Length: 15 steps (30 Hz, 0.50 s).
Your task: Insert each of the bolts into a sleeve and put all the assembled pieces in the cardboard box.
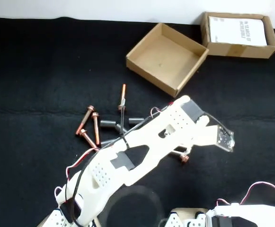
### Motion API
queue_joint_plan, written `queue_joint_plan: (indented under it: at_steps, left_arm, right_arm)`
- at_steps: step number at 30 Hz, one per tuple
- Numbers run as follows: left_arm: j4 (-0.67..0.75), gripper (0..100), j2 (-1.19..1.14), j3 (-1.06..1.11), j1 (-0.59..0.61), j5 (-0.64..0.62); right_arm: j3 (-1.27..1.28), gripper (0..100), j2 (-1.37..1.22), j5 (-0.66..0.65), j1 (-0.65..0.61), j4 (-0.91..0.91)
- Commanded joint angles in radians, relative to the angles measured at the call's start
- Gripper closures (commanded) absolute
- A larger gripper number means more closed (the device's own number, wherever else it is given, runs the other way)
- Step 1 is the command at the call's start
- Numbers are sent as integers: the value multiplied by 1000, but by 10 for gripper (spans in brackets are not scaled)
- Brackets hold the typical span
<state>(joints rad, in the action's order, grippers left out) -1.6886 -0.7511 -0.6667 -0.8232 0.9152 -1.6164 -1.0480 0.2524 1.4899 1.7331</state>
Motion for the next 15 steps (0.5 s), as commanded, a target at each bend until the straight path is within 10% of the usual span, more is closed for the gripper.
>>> queue_joint_plan:
  at_steps: [1, 15]
  left_arm:
    - [8, 860, -8, -7, -21, 63]
    - [32, 860, -232, -292, -67, 81]
  right_arm:
    - [1, 991, 7, -14, 19, -27]
    - [-1, 991, -61, -43, 22, -93]
